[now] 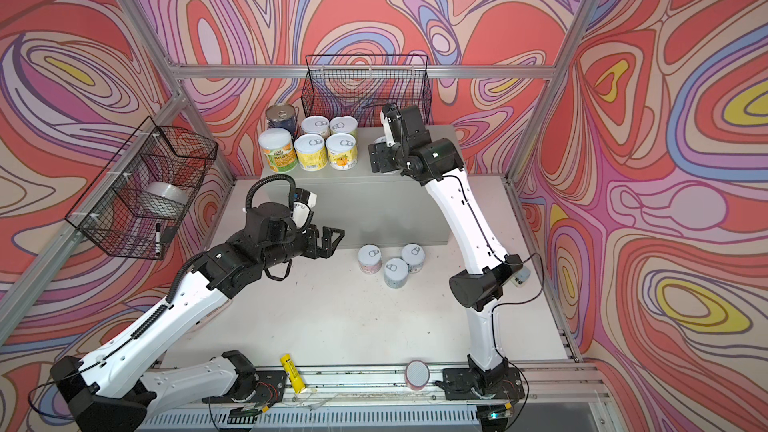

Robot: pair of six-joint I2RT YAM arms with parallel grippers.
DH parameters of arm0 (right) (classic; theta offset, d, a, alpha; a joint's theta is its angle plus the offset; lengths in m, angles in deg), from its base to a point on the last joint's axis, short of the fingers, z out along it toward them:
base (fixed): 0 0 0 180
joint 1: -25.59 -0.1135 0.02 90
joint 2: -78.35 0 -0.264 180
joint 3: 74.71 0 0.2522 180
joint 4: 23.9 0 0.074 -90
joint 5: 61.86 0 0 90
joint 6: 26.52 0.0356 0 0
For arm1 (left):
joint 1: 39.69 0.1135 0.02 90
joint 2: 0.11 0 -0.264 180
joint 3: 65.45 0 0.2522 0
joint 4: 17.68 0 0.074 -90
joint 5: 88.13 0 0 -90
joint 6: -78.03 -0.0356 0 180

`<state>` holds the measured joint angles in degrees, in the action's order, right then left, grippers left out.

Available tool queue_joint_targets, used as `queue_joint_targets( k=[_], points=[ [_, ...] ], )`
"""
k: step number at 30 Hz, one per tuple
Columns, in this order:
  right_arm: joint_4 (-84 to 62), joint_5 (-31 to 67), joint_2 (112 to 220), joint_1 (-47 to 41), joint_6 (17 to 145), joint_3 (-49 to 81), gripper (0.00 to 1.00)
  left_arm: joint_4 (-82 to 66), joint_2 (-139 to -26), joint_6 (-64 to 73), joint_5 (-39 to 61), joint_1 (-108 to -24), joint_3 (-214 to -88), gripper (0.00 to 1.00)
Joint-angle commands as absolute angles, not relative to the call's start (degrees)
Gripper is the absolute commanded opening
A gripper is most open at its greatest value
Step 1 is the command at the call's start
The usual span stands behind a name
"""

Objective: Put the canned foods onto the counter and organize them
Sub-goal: 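Lower the orange-labelled can onto the cabinet beside the yellow cans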

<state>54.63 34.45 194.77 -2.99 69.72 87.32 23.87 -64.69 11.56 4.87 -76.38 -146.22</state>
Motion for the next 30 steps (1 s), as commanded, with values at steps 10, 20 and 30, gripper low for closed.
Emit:
queue_joint_targets(
  k=[10,20,30],
  points=[
    [48.48,35.53,192.38,-2.74,69.16,87.41,0.95,24.13,-63.27,10.48,5.03,-76.08,-144.26,0.92],
    [41.87,34.55,184.33,-2.76,66.07,82.22,0.97,22.81,-62.08,10.27,4.92,-76.08,-143.4,0.92],
    [29.28,31.38,166.2,-2.72,67.29,57.09,0.9,15.89,-58.48,8.73,4.53,-76.08,-139.67,0.93]
  ],
)
